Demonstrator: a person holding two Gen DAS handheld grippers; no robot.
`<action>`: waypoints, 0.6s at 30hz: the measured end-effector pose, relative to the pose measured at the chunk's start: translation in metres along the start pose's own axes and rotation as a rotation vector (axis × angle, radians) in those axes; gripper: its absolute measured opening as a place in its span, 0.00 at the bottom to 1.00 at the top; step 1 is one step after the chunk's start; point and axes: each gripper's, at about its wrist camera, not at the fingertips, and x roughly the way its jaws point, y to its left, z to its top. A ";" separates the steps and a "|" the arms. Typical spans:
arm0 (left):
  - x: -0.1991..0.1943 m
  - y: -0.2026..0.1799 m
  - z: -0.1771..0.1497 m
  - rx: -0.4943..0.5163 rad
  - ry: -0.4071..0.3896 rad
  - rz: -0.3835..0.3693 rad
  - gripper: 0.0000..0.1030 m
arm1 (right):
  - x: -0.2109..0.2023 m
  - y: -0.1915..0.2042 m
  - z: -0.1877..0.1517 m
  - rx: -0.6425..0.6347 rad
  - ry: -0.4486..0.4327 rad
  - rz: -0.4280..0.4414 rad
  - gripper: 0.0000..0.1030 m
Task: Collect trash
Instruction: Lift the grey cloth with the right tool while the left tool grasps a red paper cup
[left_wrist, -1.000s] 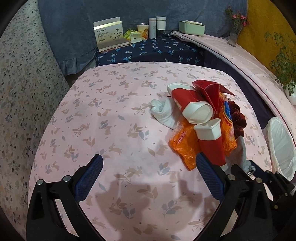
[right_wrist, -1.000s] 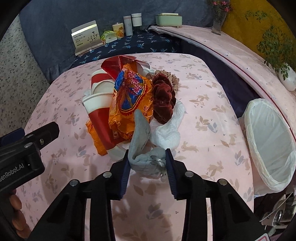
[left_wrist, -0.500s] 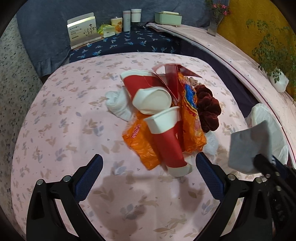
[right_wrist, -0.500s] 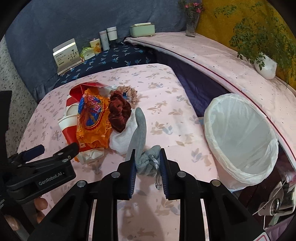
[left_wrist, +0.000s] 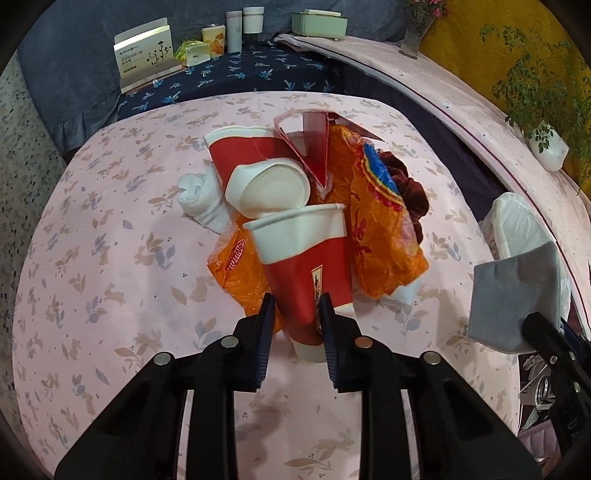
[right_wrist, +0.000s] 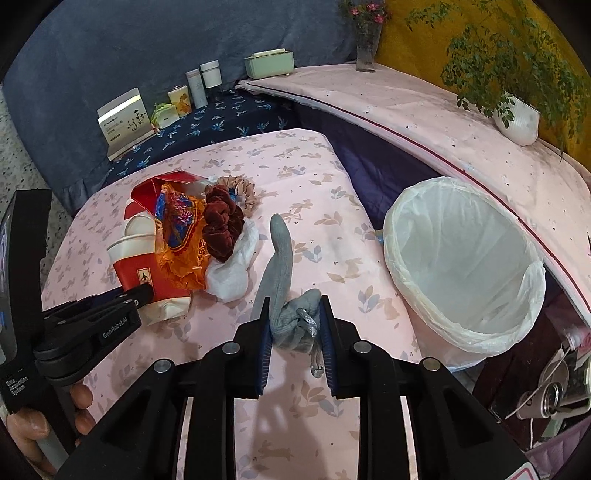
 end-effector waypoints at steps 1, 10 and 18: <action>-0.003 -0.001 -0.001 0.004 -0.006 0.004 0.22 | -0.001 0.000 0.000 0.001 -0.003 0.002 0.22; -0.042 -0.010 -0.007 0.037 -0.070 -0.014 0.22 | -0.022 -0.004 0.002 0.013 -0.053 0.012 0.22; -0.072 -0.036 -0.004 0.089 -0.131 -0.057 0.22 | -0.042 -0.015 0.005 0.036 -0.106 0.001 0.22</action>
